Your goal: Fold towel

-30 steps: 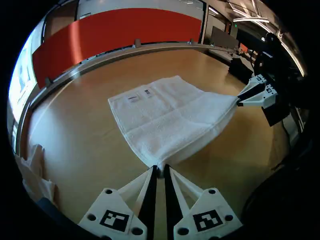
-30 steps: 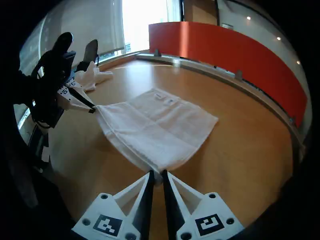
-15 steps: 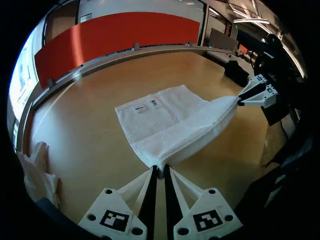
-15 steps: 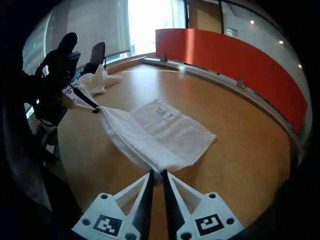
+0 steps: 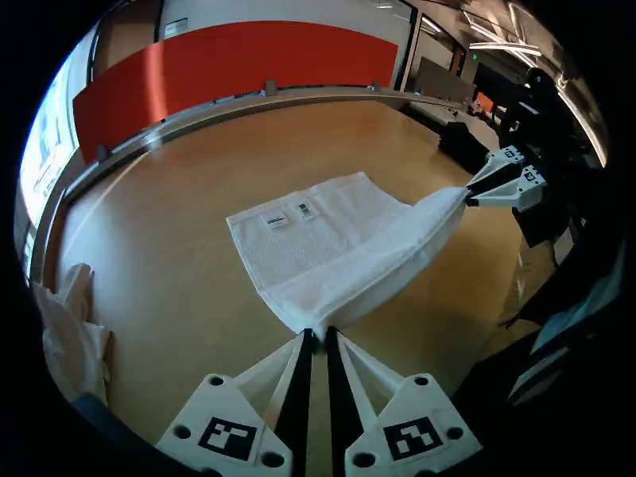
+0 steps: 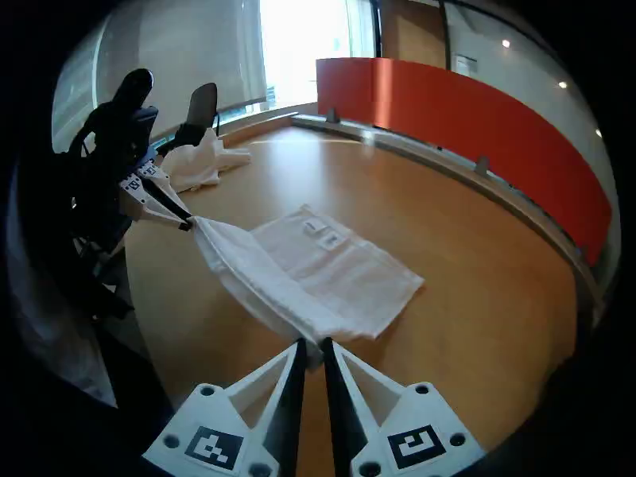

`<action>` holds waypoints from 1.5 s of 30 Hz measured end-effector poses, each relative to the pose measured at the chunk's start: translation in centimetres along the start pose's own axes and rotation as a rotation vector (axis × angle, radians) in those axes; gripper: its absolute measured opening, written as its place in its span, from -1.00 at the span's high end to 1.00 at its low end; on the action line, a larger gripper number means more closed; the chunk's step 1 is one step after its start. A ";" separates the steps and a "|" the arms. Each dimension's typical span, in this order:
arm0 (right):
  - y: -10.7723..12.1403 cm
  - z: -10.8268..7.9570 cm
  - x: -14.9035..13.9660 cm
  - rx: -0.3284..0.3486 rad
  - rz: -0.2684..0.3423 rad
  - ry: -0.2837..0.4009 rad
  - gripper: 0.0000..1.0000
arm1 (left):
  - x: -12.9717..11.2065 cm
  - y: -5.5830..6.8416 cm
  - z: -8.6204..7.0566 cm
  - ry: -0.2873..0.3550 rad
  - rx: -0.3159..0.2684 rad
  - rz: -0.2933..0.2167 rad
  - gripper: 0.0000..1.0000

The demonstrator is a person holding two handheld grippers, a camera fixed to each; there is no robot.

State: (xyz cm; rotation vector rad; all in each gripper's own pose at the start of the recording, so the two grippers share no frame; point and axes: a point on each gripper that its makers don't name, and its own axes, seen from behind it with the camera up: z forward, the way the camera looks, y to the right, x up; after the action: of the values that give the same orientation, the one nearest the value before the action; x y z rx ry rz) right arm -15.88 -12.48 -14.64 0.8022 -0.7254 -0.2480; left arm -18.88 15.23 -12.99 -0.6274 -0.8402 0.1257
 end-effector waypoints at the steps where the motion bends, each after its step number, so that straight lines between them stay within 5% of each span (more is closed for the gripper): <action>1: 0.0 0.0 0.0 0.001 0.000 -0.001 0.67 | 0.0 0.1 -0.1 0.000 -0.001 0.000 0.74; 18: 1.1 0.6 0.3 0.003 -0.002 -0.009 0.67 | 1.0 -0.2 0.3 -0.015 -0.015 -0.007 0.74; 37: 7.9 5.7 3.1 -0.058 -0.003 -0.035 0.67 | 7.1 -6.3 6.0 -0.023 0.067 0.032 0.74; 45: 9.3 6.8 3.6 -0.077 0.013 -0.035 0.67 | 8.2 -7.9 7.5 -0.061 0.098 0.050 0.74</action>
State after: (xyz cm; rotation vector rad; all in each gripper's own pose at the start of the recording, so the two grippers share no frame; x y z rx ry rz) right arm -18.36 -11.67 -2.90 0.7209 -0.7489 -0.2773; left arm -19.90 15.13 0.53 -0.5549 -0.8721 0.2308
